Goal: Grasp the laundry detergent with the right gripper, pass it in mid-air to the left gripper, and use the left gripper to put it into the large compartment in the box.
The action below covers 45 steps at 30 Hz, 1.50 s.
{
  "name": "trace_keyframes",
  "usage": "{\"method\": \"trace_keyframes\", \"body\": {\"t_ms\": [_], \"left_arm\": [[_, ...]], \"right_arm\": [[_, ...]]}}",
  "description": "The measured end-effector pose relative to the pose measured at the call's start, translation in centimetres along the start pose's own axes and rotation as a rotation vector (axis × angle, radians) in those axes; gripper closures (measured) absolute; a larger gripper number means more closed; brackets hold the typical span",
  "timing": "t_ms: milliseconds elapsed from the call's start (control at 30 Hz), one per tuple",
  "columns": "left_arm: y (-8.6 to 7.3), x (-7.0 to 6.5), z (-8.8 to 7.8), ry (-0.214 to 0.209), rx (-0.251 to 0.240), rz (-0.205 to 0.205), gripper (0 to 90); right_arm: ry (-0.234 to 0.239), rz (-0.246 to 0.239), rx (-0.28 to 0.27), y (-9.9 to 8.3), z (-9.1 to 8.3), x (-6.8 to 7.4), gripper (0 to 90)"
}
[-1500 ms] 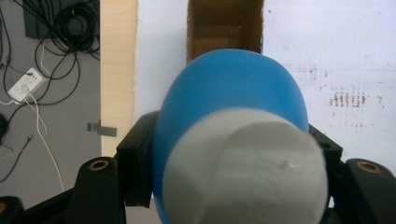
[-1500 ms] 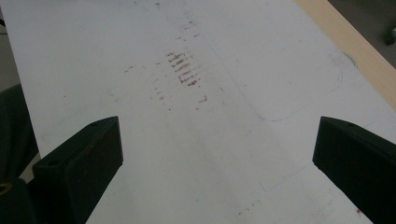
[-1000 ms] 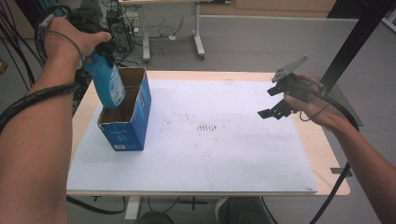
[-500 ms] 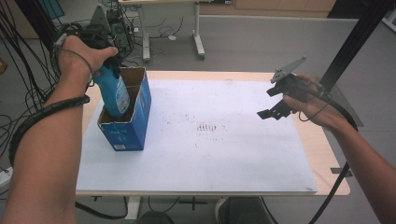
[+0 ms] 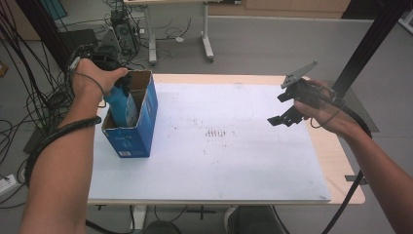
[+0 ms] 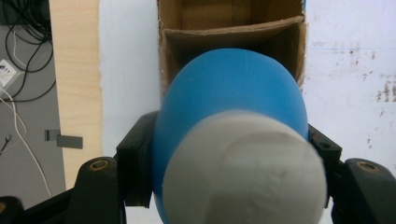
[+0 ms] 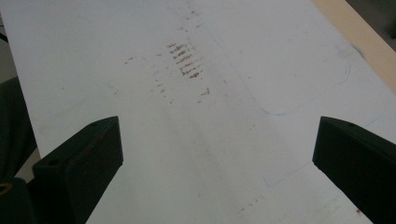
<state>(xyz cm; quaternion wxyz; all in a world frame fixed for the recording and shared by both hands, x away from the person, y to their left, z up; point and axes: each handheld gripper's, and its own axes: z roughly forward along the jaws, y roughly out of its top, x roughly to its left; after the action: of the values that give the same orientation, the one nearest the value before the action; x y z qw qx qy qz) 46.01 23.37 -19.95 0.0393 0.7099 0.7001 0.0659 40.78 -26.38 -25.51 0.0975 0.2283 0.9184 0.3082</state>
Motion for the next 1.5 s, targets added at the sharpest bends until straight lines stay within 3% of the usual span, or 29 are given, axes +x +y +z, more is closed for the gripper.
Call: {"method": "trace_keyframes", "body": {"t_ms": [700, 1500], "left_arm": [[-0.5, -0.9, 4.3, -0.006, 0.018, 0.01, 36.2], [-0.9, -0.9, 7.0, -0.005, 0.04, 0.019, 36.1]], "right_arm": [[-0.007, 0.004, -0.001, -0.6, -0.1, -0.1, 1.8], [-0.016, 0.013, 0.016, -1.1, 0.1, -0.2, 1.8]]}}
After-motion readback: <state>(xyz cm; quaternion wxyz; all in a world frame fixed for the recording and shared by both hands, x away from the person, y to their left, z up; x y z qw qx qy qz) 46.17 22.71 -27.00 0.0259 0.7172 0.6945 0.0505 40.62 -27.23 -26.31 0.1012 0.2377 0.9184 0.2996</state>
